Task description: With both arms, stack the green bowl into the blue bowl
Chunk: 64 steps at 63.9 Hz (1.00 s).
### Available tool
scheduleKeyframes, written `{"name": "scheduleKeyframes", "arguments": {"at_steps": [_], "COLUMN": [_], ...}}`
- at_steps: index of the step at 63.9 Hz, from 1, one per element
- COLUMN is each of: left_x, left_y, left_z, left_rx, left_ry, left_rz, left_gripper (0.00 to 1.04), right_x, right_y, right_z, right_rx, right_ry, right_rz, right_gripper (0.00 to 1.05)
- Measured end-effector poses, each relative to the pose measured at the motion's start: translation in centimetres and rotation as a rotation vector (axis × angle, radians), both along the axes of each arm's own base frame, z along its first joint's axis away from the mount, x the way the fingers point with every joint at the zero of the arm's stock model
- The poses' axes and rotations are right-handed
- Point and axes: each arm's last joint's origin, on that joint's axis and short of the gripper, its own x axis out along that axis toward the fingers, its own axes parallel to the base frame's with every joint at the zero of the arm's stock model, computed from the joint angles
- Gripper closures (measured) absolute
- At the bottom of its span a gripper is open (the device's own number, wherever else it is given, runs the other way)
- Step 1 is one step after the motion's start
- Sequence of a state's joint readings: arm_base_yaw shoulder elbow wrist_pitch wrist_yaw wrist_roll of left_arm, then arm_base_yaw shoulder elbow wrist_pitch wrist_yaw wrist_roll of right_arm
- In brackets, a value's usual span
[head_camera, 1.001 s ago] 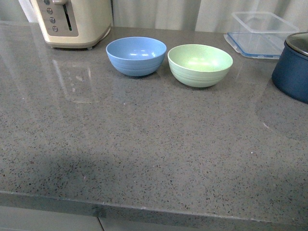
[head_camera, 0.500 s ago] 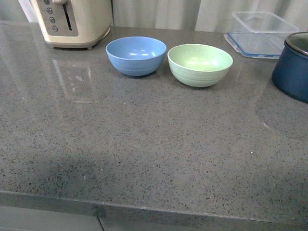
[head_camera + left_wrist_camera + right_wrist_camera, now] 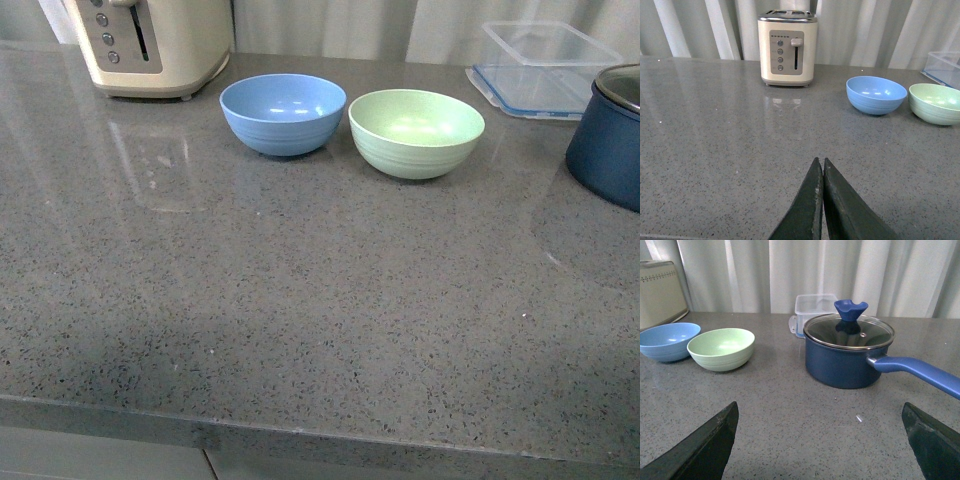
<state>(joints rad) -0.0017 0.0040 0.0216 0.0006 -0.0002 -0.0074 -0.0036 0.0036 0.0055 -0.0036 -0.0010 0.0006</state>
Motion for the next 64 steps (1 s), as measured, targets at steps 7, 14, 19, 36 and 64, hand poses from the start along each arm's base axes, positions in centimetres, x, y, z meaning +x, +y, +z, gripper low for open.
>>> {"name": "scheduleKeyframes", "arguments": {"at_steps": [7, 14, 19, 36, 64], "left_x": [0.0, 0.0, 0.0, 0.0, 0.0], "left_y": [0.0, 0.0, 0.0, 0.0, 0.0], "left_z": [0.0, 0.0, 0.0, 0.0, 0.0], "left_rx": [0.000, 0.000, 0.000, 0.000, 0.002], "left_ry": [0.000, 0.000, 0.000, 0.000, 0.000], "left_rz": [0.000, 0.000, 0.000, 0.000, 0.000], "left_gripper": [0.87, 0.68, 0.55, 0.09, 0.07], "right_x": [0.0, 0.0, 0.0, 2.7, 17.3], "right_y": [0.0, 0.0, 0.0, 2.0, 9.8], "right_z": [0.0, 0.0, 0.0, 3.4, 11.7], "right_rx": [0.000, 0.000, 0.000, -0.034, -0.061], "right_ry": [0.000, 0.000, 0.000, 0.731, 0.816], "right_rz": [0.000, 0.000, 0.000, -0.112, 0.096], "right_gripper": [0.10, 0.10, 0.10, 0.10, 0.10]}}
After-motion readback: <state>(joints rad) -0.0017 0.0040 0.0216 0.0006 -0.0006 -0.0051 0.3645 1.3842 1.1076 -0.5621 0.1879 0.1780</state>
